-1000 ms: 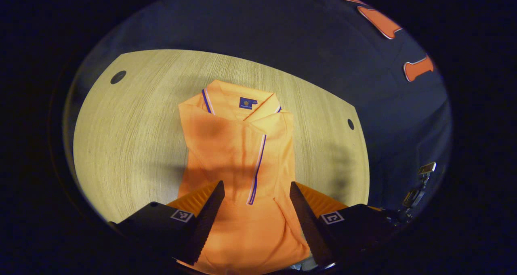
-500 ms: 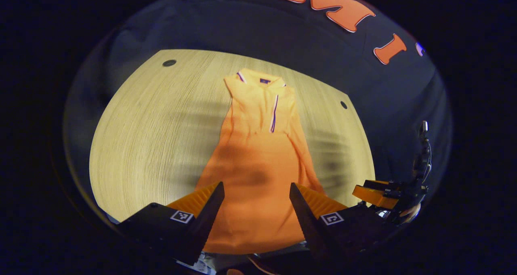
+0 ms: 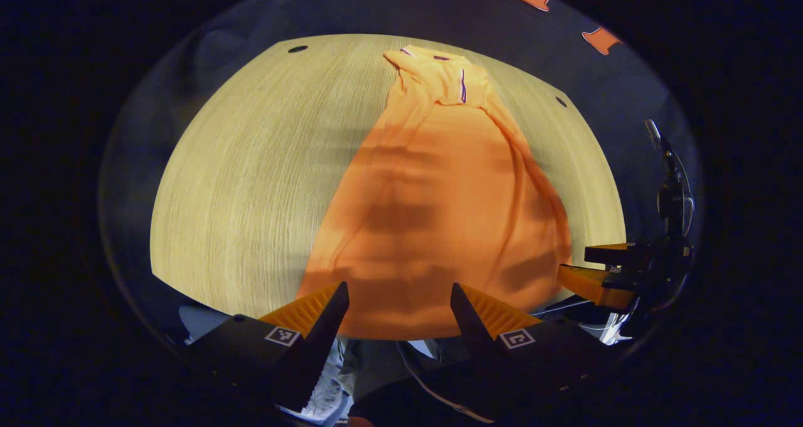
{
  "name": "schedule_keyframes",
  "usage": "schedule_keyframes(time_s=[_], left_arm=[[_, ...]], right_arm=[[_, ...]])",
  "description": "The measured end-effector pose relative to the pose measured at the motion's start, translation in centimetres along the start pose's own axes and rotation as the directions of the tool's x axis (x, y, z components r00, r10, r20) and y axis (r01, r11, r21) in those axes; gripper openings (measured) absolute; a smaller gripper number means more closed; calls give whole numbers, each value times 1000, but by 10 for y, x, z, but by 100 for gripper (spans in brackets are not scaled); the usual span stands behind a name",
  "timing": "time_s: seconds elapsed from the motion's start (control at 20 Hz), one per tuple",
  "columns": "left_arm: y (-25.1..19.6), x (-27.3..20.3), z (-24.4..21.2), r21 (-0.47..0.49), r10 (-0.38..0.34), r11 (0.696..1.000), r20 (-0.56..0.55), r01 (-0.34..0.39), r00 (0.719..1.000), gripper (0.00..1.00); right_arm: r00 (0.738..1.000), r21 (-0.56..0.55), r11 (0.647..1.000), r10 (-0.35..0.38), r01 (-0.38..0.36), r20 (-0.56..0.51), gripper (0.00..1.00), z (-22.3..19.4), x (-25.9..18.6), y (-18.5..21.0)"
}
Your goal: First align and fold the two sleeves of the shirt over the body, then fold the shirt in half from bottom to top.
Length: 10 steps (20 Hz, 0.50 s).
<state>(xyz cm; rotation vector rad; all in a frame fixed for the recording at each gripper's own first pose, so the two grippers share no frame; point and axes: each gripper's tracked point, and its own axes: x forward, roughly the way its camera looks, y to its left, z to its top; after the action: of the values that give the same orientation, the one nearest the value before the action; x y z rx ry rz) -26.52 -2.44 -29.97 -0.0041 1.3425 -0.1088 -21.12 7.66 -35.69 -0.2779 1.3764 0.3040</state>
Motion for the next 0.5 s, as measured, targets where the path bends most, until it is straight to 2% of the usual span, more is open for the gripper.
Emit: schedule_keyframes(time_s=[0.2,0.5], left_arm=[[4,19,-11,46,44,998,-31,-42,999,99],[6,33,-26,58,76,996,-98,-70,992,99]], right_arm=[[998,10,1000,-23,24,-52,99,-16,13,-1],[995,7,998,-56,57,-87,99,-24,27,-6]])
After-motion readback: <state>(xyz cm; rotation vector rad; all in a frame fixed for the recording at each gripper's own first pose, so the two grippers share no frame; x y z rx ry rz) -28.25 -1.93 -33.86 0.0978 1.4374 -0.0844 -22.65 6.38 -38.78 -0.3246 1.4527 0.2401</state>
